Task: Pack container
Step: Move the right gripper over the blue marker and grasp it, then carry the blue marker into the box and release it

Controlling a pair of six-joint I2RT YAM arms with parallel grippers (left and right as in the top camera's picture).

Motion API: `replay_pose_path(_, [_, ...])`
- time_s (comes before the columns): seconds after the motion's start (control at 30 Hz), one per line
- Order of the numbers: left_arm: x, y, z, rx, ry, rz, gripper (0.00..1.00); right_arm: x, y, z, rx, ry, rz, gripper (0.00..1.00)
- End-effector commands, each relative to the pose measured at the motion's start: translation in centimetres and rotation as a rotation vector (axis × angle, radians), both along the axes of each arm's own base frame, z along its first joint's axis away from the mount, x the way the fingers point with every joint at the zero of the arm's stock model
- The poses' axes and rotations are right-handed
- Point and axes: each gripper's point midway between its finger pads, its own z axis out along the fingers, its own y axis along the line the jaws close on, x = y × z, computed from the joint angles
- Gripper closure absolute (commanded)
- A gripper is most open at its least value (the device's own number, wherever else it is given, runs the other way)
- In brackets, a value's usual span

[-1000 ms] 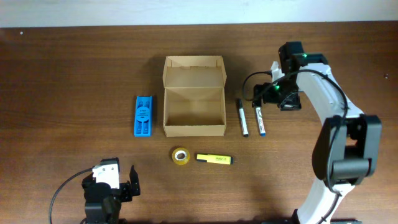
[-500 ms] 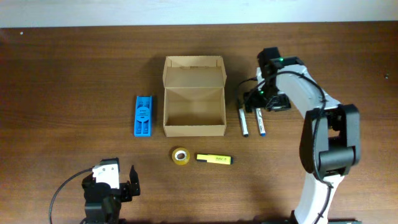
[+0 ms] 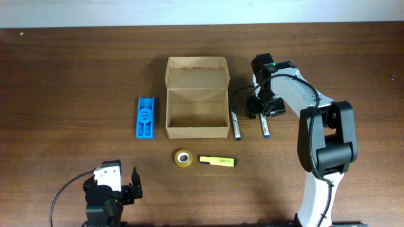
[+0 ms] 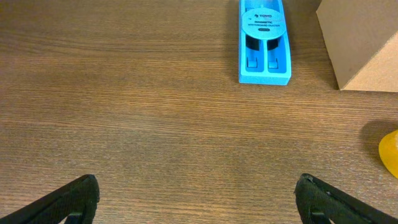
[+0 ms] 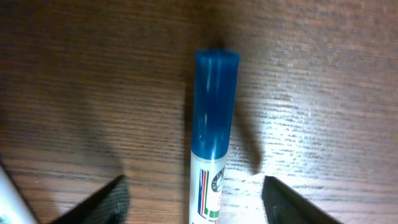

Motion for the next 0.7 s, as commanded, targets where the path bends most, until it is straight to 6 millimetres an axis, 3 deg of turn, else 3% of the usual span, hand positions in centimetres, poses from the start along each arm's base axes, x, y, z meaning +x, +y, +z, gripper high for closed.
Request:
replay_pose_path(0.0, [0.0, 0.1, -0.2, 0.020, 0.002, -0.008, 0.00, -0.1, -0.3, -0.5, -0.020, 0.004, -0.001, 0.43])
replay_pose_path(0.17, [0.0, 0.1, -0.2, 0.020, 0.002, -0.008, 0.00, -1.2, -0.5, -1.8, -0.024, 0.028, 0.000, 0.68])
replay_pose_path(0.23, [0.0, 0.1, -0.2, 0.020, 0.002, -0.008, 0.00, -1.8, -0.6, -2.2, -0.027, 0.040, 0.000, 0.74])
replay_pose_path(0.43, [0.0, 0.1, -0.2, 0.020, 0.002, -0.008, 0.00, -1.8, -0.6, -2.0, -0.028, 0.044, 0.000, 0.86])
replay_pose_path(0.67, [0.0, 0.1, -0.2, 0.020, 0.002, -0.008, 0.00, -0.3, -0.3, 0.6, -0.021, 0.015, -0.001, 0.95])
